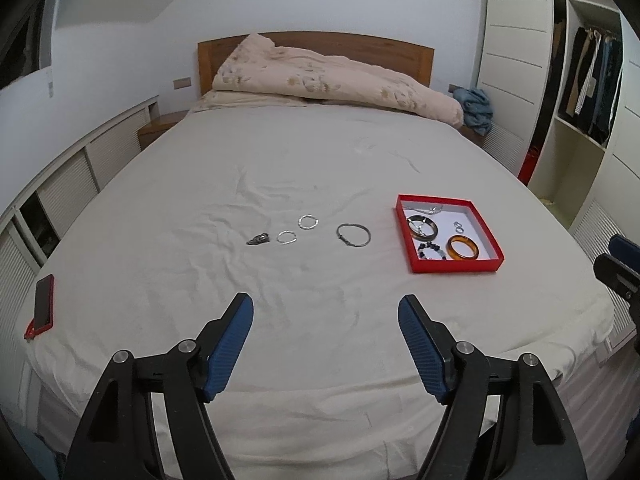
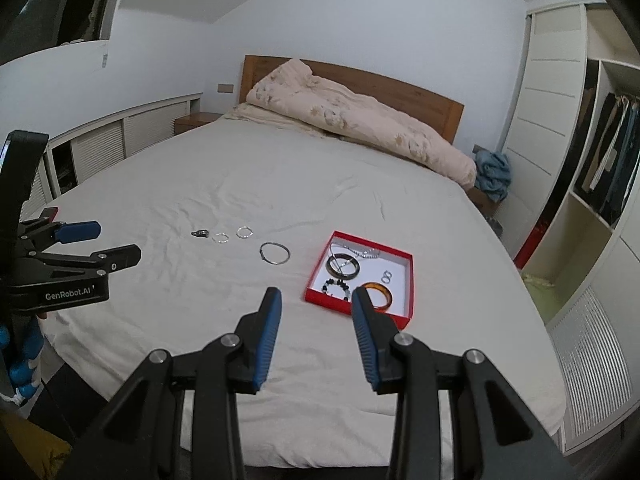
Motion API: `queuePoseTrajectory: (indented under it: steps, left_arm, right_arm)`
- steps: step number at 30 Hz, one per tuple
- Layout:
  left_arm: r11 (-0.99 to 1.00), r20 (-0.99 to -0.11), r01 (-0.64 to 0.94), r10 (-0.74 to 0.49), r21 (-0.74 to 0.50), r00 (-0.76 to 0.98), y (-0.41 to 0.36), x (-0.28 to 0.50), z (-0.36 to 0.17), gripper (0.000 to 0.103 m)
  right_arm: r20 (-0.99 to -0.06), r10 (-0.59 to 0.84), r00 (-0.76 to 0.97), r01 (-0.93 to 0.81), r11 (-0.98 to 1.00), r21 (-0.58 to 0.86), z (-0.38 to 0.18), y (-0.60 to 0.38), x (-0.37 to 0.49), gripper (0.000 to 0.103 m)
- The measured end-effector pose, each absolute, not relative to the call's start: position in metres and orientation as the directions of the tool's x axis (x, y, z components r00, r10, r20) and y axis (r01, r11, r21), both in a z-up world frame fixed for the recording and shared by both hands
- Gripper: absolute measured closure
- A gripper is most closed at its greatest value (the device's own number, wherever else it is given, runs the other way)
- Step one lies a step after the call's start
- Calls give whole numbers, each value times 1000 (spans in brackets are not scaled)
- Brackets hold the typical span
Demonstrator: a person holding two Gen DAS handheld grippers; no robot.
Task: Organize jewelry
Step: 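Lift both tools out of the box toward the silver watch and hoops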
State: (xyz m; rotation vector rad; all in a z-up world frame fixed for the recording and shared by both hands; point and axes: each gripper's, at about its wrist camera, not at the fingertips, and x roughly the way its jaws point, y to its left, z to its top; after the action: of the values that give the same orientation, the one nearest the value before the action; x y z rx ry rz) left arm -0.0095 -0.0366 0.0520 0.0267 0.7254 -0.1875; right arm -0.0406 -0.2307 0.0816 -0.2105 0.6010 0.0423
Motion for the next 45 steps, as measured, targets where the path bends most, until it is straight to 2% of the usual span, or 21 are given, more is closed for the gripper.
queuePoseTrajectory:
  steps: [19,25,38,45]
  left_arm:
    - [991,-646,113,-130,-68,752,-14,-2,39,29]
    - [995,-683,79,-103,-67,723,-2,13,26,29]
    - [998,-771,-21,-31,-57,636,42,69,-26,30]
    - [997,-820,-49,-20,-58,571,58,107,-69,42]
  right_arm:
    - [-589,6,808,-169,961,-221,72,-208,-23,68]
    - [-625,26,780,-199,958,-208,59,-199,-3,68]
    - [-713,193,674,-293,956,-18,4,-196,64,68]
    - [-763,249,597,-301,951,75,-40,-189,113,68]
